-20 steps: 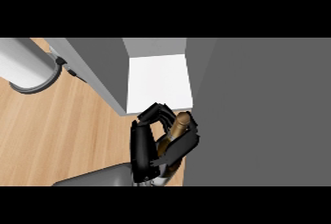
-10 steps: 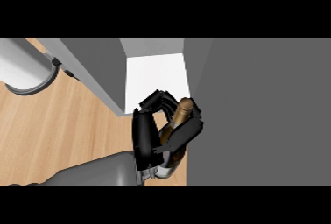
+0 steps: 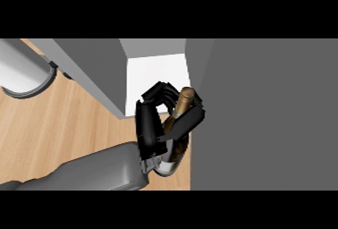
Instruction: Pick up the wine, place it into the cabinet and close the cabinet
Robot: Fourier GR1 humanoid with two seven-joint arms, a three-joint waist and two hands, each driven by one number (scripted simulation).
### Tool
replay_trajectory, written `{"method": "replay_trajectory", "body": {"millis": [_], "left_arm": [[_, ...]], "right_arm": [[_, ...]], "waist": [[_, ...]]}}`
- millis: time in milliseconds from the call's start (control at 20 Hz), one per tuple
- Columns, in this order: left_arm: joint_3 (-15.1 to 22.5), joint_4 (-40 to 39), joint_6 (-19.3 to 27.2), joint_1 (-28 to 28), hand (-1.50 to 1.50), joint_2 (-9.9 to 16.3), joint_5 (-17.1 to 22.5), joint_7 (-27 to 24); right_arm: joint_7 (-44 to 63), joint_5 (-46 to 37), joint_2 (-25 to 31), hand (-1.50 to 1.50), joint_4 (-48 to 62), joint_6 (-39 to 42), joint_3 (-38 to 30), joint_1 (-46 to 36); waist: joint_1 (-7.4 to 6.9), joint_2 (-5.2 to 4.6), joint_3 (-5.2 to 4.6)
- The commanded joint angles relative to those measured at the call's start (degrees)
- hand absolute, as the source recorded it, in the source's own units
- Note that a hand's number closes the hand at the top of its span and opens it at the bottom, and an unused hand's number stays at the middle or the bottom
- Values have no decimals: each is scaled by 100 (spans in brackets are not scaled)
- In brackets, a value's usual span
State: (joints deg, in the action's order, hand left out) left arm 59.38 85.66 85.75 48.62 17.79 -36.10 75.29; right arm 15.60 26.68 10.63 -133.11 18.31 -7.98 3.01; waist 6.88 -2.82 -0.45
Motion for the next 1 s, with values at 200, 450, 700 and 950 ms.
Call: {"method": "replay_trajectory", "body": {"millis": [200,450,700,950], "left_arm": [[288,-706,19,69,150,-89,411,-72],[317,-877,19,14,150,-77,579,-191],[507,-1053,19,-18,150,-195,624,-405],[530,-1218,20,-197,150,-391,576,-675]], "right_arm": [[11,-16,-30,-150,-84,14,89,-15],[48,160,57,-150,-107,70,10,-50],[-65,139,11,-150,58,73,-34,-134],[-67,145,34,-150,197,77,-54,-234]], "waist": [[98,-44,-1],[120,-41,-6],[113,-76,-8],[74,-108,-17]]}}
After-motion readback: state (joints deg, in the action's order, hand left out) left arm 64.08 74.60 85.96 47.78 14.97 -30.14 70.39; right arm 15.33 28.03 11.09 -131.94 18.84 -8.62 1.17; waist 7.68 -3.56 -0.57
